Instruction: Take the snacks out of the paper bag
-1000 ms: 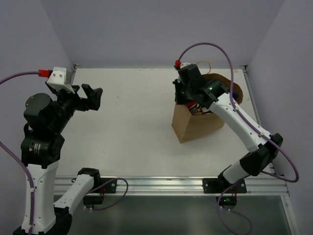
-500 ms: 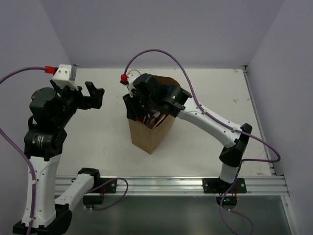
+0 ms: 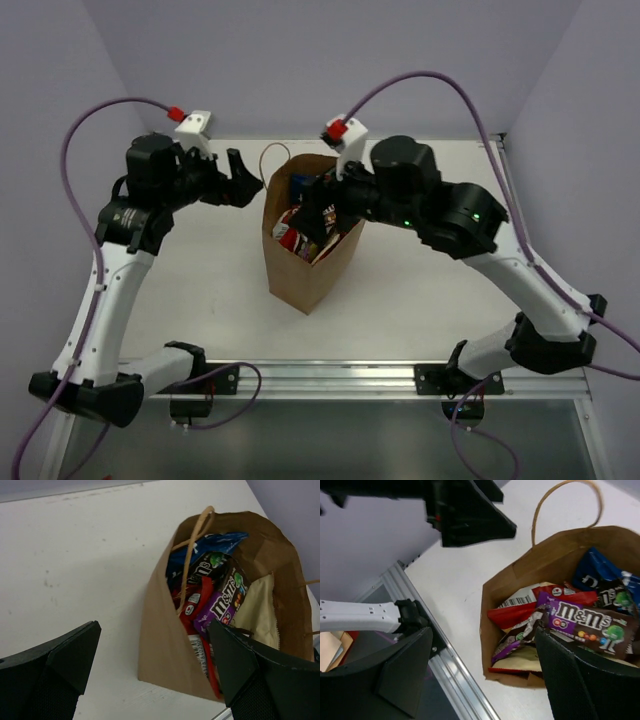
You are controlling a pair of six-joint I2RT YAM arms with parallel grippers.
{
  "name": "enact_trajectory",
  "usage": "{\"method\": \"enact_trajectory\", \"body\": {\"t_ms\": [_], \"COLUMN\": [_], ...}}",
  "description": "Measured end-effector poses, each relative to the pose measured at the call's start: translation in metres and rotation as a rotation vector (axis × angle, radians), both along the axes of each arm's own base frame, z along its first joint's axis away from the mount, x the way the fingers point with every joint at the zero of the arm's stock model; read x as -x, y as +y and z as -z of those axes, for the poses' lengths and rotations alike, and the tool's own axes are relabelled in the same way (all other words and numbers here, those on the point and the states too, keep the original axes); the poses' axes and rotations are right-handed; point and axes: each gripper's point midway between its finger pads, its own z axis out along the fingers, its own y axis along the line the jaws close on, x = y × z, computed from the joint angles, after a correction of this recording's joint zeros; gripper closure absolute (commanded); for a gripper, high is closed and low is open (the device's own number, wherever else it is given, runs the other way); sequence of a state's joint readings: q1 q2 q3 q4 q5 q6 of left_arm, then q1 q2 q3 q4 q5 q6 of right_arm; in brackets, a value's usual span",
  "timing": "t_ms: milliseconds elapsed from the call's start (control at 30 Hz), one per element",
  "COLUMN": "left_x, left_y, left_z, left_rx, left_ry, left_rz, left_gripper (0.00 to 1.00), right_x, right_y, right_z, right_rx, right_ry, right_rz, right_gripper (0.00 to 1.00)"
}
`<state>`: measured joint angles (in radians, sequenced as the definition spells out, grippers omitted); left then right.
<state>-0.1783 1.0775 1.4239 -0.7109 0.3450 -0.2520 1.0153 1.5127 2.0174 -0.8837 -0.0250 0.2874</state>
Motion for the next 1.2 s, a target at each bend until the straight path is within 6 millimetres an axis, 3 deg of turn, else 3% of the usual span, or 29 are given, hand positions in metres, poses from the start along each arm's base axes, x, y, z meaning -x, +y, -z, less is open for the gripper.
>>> {"method": "enact_trajectory", "body": {"t_ms": [100,200,333,467,600,700,800,933,1200], "left_x": [-0.014,-0.026,-0.043,-0.055,-0.058,-0.057,-0.056,-0.060,-0.067], "left_y": [-0.038,-0.060,-0.066,-0.068,-0.074,-0.081,-0.084,-0.079,-0.058], "left_z": [0.019,0.035,0.049,0.060,0.070,0.075,0.077,0.079,0.075], "left_rx": [-0.013,-0.035,-0.067,-0.096,-0.124,-0.142,-0.156,-0.189,-0.323], "left_ry": [0.073,0.124,0.155,0.178,0.194,0.200,0.198,0.185,0.128], "left_rz": [0.109,0.151,0.129,0.101,0.093,0.099,0.096,0.071,0.025], "left_gripper": [0.00,0.00,0.12,0.27,0.33,0.46,0.75,1.00,1.00], "right_x": [0.013,0.021,0.025,0.023,0.018,0.016,0.016,0.014,-0.004], "right_y": [-0.041,-0.075,-0.106,-0.121,-0.123,-0.121,-0.120,-0.116,-0.075], "right_z": [-0.023,-0.034,-0.033,-0.022,-0.006,0.002,0.003,0.001,-0.014], "right_rx": [-0.049,-0.085,-0.100,-0.082,-0.046,-0.026,-0.024,-0.028,-0.023], "right_ry": [-0.062,-0.113,-0.154,-0.164,-0.158,-0.149,-0.149,-0.152,-0.165], "right_rz": [0.052,0.109,0.178,0.229,0.255,0.256,0.256,0.251,0.200], "right_gripper": [0.14,0.13,0.12,0.12,0.12,0.12,0.12,0.14,0.18]}}
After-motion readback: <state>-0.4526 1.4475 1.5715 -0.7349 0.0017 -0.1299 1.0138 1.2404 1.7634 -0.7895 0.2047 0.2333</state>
